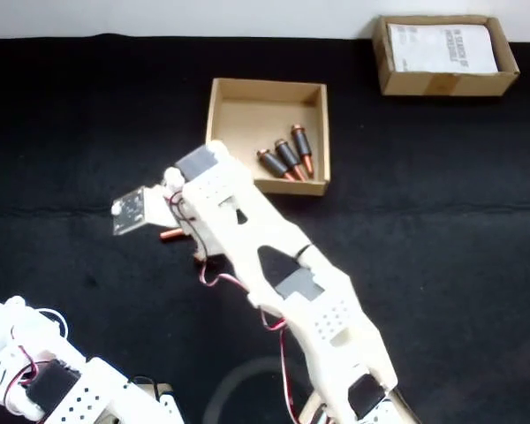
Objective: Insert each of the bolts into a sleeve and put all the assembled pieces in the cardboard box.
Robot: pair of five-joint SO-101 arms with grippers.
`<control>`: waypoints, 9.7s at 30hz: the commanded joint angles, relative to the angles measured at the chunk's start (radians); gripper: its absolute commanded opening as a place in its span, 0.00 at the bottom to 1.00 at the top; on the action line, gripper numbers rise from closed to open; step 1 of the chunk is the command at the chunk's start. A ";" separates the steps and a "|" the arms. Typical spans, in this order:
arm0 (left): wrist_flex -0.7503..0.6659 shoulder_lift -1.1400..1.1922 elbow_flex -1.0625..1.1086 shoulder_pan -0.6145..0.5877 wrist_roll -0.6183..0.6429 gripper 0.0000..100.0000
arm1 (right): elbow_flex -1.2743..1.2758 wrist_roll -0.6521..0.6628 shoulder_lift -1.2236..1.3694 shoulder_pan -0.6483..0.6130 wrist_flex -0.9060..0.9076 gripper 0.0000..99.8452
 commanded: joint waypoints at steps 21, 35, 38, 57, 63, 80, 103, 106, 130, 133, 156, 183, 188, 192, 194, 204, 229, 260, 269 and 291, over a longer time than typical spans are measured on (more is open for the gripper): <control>-0.017 -0.010 0.016 -0.091 -0.005 0.01 | 0.127 0.000 -0.097 -0.016 -0.108 0.17; -0.017 -0.010 0.016 -0.093 -0.005 0.01 | 0.117 -0.008 0.064 -0.013 -0.179 0.17; -0.017 -0.010 0.016 -0.093 -0.005 0.01 | 0.117 -0.008 0.064 -0.013 -0.179 0.15; 0.287 -0.010 -0.059 0.194 0.057 0.01 | -0.513 -0.195 0.053 0.105 0.061 0.01; 0.393 -0.008 -0.191 0.504 0.144 0.01 | -0.521 -0.276 -0.074 0.153 0.062 0.01; 0.190 0.398 -0.496 0.866 0.118 0.01 | 0.332 -0.411 -0.760 0.140 0.058 0.01; 0.244 1.247 -0.877 1.267 0.347 0.01 | 0.915 -0.646 -1.271 0.366 0.054 0.01; 0.210 1.399 -0.914 1.297 0.374 0.01 | 0.944 -0.644 -1.293 0.398 0.054 0.01; 0.069 2.014 -1.290 1.155 0.520 0.01 | 0.954 -0.603 -1.291 0.433 -0.001 0.01; 0.068 2.077 -1.383 1.110 0.572 0.01 | 0.958 -0.577 -1.291 0.433 0.001 0.01; 0.532 2.098 -1.867 1.161 0.621 0.10 | 1.053 -0.546 -1.287 0.438 -0.143 0.01; 0.133 2.152 -1.518 1.069 0.617 0.17 | 1.046 -0.546 -1.287 0.483 -0.143 0.01; 0.155 2.255 -1.587 1.064 0.620 0.00 | 1.053 -0.551 -1.285 0.483 -0.156 0.01; 0.253 2.276 -1.667 1.067 0.615 0.01 | 1.053 -0.552 -1.287 0.483 -0.159 0.01; 0.296 2.275 -1.695 1.069 0.614 0.01 | 1.055 -0.554 -1.288 0.484 -0.193 0.01; 0.546 2.267 -1.873 1.069 0.413 0.01 | 1.087 -0.554 -1.288 0.455 -0.469 0.01; 0.873 1.495 -1.802 1.148 0.290 0.01 | 1.543 -1.088 -1.581 0.166 -0.865 0.01; -0.060 0.440 -0.731 1.371 0.160 0.01 | 2.003 -1.089 -1.860 0.024 -1.395 0.01; -0.097 0.374 -0.730 1.408 0.160 0.01 | 2.003 -1.089 -1.860 -0.004 -1.399 0.01; -0.216 0.378 -0.601 1.426 0.160 0.01 | 1.992 -1.089 -1.860 0.062 -1.466 0.01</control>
